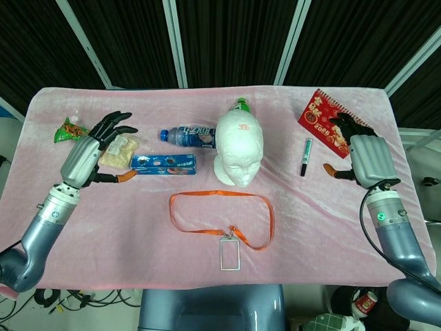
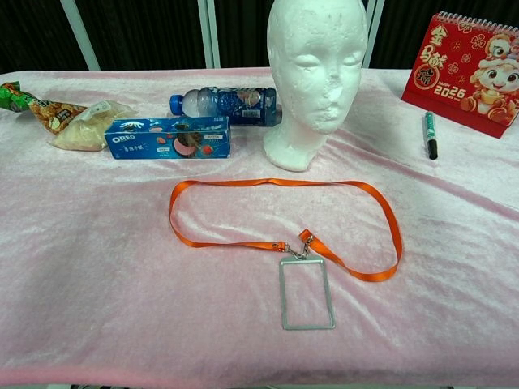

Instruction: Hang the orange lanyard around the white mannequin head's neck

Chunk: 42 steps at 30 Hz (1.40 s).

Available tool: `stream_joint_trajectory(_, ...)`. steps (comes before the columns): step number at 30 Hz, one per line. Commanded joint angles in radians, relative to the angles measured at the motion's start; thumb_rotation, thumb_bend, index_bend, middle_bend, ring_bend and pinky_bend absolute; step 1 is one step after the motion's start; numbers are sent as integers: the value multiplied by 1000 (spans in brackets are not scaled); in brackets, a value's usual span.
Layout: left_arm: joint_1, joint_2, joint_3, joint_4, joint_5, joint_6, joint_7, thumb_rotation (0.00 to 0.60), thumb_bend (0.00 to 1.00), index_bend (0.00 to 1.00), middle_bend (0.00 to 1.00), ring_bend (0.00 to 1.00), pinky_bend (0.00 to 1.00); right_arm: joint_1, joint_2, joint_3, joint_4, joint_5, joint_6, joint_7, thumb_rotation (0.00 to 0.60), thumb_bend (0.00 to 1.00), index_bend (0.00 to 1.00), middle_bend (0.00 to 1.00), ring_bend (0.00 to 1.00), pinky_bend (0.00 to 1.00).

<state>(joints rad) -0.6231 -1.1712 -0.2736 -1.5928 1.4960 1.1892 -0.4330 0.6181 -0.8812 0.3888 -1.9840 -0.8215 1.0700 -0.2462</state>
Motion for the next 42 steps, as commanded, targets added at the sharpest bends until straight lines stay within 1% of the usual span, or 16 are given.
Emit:
stream_joint_trajectory(1, 9, 37, 18, -33, -9, -23, 31, 600, 163, 228, 93, 0, 122, 5, -14, -19, -3, -13, 6, -29, 600, 122, 182, 91, 206, 212)
stream_joint_trajectory(5, 31, 53, 42, -52, 1, -6, 72, 600, 163, 188, 100, 0, 123, 11, -29, -23, -19, -1, 25, -39, 600, 122, 181, 91, 206, 212)
stream_joint_trajectory(8, 72, 62, 76, -85, 9, 26, 84, 600, 164, 178, 110, 0, 123, 1, -47, -22, -42, 10, 46, -10, 600, 122, 181, 91, 197, 203)
stream_joint_trajectory(10, 113, 53, 110, -96, 19, 63, 99, 600, 164, 184, 111, 0, 123, -15, -71, -24, -63, 22, 61, 30, 600, 122, 181, 91, 190, 198)
stream_joint_trajectory(13, 169, 30, 158, -75, 40, 120, 128, 600, 164, 187, 109, 0, 119, -43, -100, -61, -83, 21, 75, 49, 600, 122, 182, 91, 190, 195)
stream_joint_trajectory(16, 228, 2, 189, -35, 47, 192, 137, 600, 164, 194, 107, 0, 99, -69, -134, -118, -70, 8, 109, 13, 600, 122, 185, 91, 186, 182)
stream_joint_trajectory(22, 307, -27, 219, 40, 68, 300, 142, 600, 163, 201, 106, 0, 92, -123, -220, -178, -57, -21, 191, 12, 600, 122, 227, 92, 181, 180)
stream_joint_trajectory(26, 334, -36, 234, 57, 81, 331, 138, 600, 163, 201, 105, 0, 82, -135, -295, -220, -13, -28, 199, -7, 600, 123, 237, 92, 180, 180)
stream_joint_trajectory(28, 341, -36, 240, 56, 88, 336, 131, 600, 163, 203, 105, 0, 77, -129, -339, -231, 21, -17, 188, -20, 600, 122, 246, 92, 181, 180)
stream_joint_trajectory(33, 354, -37, 239, 51, 98, 358, 137, 600, 163, 209, 106, 0, 75, -101, -462, -230, 121, 15, 172, -57, 600, 122, 272, 92, 181, 180)
stream_joint_trajectory(37, 352, -41, 225, 56, 97, 364, 132, 600, 163, 210, 106, 0, 75, -76, -536, -208, 187, 66, 144, -67, 600, 123, 286, 92, 181, 180)
stream_joint_trajectory(42, 346, -39, 215, 58, 97, 359, 134, 600, 163, 210, 105, 0, 75, -48, -608, -178, 242, 112, 114, -71, 600, 124, 311, 92, 181, 179)
